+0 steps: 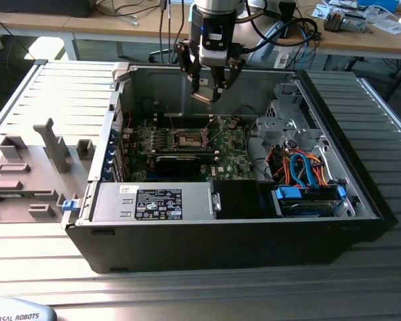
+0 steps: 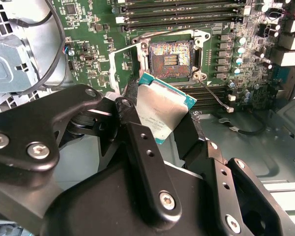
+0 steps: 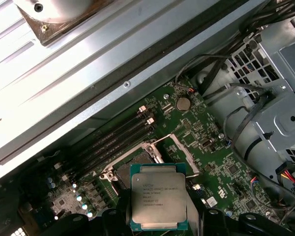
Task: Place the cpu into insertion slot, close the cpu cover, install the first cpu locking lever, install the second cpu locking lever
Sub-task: 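Place the cpu into insertion slot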
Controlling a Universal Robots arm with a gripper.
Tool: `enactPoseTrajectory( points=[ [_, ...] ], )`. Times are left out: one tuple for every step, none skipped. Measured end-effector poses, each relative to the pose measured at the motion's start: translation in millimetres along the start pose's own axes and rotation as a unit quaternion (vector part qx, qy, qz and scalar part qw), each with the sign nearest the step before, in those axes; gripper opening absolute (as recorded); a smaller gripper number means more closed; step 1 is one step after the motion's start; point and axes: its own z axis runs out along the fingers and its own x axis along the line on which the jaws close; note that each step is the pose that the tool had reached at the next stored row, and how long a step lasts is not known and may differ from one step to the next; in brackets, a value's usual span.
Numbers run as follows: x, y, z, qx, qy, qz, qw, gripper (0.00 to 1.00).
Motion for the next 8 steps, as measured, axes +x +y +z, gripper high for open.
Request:
enactPoseTrajectory(
  points=[
    [0.0, 0.0, 0.0, 0.0000, 0.0000, 0.000, 1.0000, 0.54],
    [0.0, 0.0, 0.0, 0.0001, -0.0001, 0.000, 1.0000, 0.54],
    [0.0, 0.0, 0.0, 0.0001, -0.0001, 0.001, 1.0000, 0.54],
    [0.0, 0.0, 0.0, 0.0002, -0.0002, 0.001, 1.0000, 0.54],
    [0.0, 0.0, 0.0, 0.0002, -0.0002, 0.002, 1.0000, 0.54],
    [0.0, 0.0, 0.0, 0.0003, -0.0003, 0.002, 1.0000, 0.54],
    [0.0, 0.0, 0.1, 0.0004, -0.0003, 0.003, 1.0000, 0.54],
    [0.0, 0.0, 0.1, 0.0004, -0.0003, 0.003, 1.0000, 0.54]
  ],
)
